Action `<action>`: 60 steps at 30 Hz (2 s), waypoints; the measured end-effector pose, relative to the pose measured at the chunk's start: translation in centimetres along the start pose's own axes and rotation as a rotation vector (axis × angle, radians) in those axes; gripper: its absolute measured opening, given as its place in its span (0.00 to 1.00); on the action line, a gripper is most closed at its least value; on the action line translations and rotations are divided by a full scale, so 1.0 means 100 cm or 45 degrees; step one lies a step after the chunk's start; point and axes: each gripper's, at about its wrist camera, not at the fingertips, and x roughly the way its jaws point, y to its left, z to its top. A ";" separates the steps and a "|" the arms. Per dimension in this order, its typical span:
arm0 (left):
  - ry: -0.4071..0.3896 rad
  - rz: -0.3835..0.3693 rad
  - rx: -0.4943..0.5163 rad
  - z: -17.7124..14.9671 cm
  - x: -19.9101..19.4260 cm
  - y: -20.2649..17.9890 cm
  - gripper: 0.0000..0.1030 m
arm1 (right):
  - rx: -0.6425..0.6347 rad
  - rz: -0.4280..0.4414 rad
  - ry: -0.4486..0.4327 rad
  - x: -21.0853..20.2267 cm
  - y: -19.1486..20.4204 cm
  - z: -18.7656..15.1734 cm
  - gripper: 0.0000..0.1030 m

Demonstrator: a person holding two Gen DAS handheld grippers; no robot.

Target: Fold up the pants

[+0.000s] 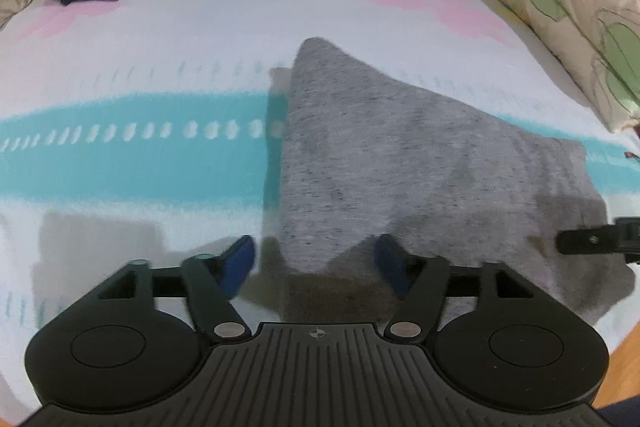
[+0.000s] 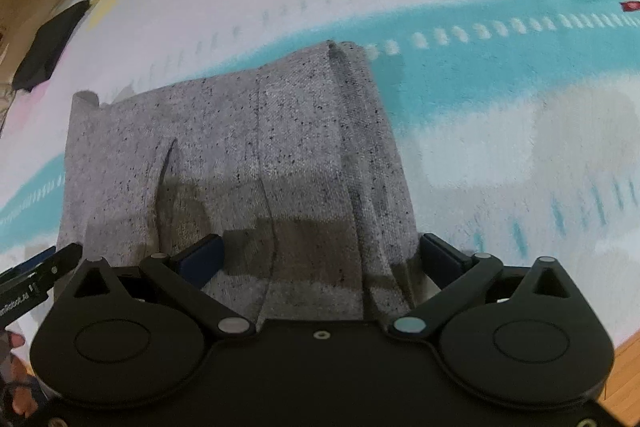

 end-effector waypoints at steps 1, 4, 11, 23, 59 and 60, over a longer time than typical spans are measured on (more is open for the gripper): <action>0.009 -0.015 -0.025 0.001 0.003 0.004 0.74 | -0.011 0.022 0.003 0.001 -0.002 0.001 1.00; 0.046 -0.085 -0.135 0.005 0.008 0.018 0.77 | -0.037 0.091 0.009 0.001 -0.011 0.005 1.00; 0.004 -0.106 -0.022 0.008 0.014 0.013 0.78 | -0.032 0.143 -0.020 -0.001 -0.017 0.002 1.00; -0.059 -0.263 0.008 0.018 0.032 0.003 0.81 | -0.163 0.253 -0.053 0.000 -0.024 0.009 1.00; -0.345 0.072 -0.136 0.165 0.027 0.081 0.22 | -0.388 0.477 -0.247 0.025 0.173 0.142 0.44; -0.273 0.109 -0.160 0.166 0.044 0.087 0.22 | -0.377 0.453 -0.221 0.037 0.177 0.149 0.48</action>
